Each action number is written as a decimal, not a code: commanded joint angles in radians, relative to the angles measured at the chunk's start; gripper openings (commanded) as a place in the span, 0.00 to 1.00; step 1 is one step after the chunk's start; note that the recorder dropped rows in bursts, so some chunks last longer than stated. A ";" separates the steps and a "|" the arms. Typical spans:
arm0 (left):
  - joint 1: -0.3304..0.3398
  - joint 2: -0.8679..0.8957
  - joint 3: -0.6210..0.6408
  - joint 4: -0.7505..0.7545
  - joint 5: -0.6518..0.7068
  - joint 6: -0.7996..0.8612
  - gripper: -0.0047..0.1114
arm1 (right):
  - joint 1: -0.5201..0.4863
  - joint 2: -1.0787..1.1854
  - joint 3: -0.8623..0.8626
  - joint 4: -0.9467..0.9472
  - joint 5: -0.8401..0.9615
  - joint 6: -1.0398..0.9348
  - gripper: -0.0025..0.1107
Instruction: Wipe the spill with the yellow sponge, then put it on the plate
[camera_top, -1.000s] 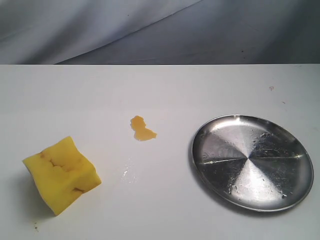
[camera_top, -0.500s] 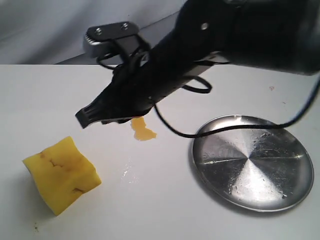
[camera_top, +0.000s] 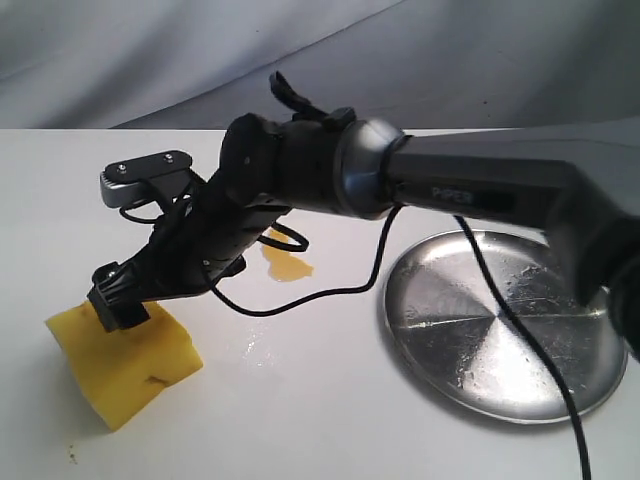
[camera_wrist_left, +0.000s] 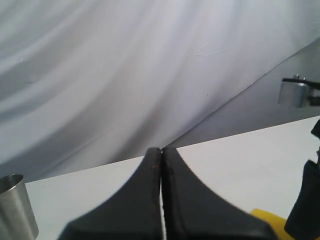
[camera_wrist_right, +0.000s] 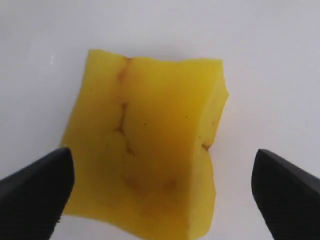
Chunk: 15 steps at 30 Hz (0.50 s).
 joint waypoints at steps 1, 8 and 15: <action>0.004 -0.003 -0.003 -0.007 -0.005 -0.009 0.04 | 0.001 0.079 -0.030 0.072 -0.034 -0.001 0.80; 0.004 -0.003 -0.003 -0.007 -0.005 -0.009 0.04 | 0.011 0.150 -0.047 0.083 -0.036 -0.001 0.64; 0.004 -0.003 -0.003 -0.007 -0.005 -0.009 0.04 | 0.009 0.139 -0.047 0.064 -0.010 -0.001 0.06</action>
